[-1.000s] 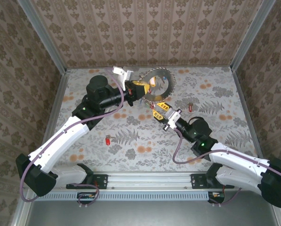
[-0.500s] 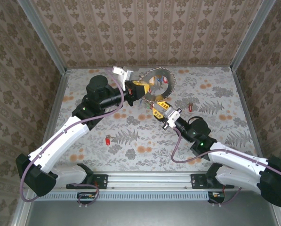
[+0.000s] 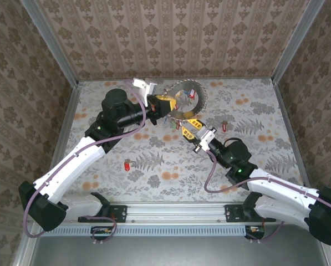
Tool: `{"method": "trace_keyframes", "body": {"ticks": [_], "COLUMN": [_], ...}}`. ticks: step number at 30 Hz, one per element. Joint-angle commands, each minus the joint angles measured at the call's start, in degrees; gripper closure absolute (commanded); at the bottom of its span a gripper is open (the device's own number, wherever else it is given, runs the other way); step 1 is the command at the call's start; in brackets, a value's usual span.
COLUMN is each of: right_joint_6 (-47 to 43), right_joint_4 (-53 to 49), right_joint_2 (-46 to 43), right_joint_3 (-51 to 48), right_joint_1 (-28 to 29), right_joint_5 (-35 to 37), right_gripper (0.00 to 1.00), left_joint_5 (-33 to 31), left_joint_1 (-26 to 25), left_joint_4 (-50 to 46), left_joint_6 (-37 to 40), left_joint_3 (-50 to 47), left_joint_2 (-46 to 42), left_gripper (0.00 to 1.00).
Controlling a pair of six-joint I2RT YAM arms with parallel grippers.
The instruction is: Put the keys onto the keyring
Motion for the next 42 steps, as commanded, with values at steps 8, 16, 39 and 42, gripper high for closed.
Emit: {"method": "trace_keyframes", "body": {"ticks": [8,16,39,42], "right_joint_6": [-0.3,0.8,1.4,1.4], "right_joint_4": [1.1,0.8,0.6,0.6], "right_joint_2": [0.9,0.2,3.3,3.5], "right_joint_3": [0.8,1.0,1.9,2.0], "right_joint_1": [0.4,0.5,1.0,1.0], "right_joint_5": [0.4,-1.2,8.5,8.5], "right_gripper": [0.69,0.68,0.68,0.68], "left_joint_5": [-0.2,-0.3,-0.9,-0.9], "left_joint_1": [-0.7,-0.8,-0.8,-0.8], "left_joint_4": [5.4,5.6,5.5,5.5], "left_joint_6": [-0.4,-0.3,-0.3,-0.2], "left_joint_3": [0.5,0.5,0.4,0.3], "left_joint_2": [-0.9,-0.6,-0.8,-0.9], "left_gripper": [1.0,1.0,1.0,1.0]}}
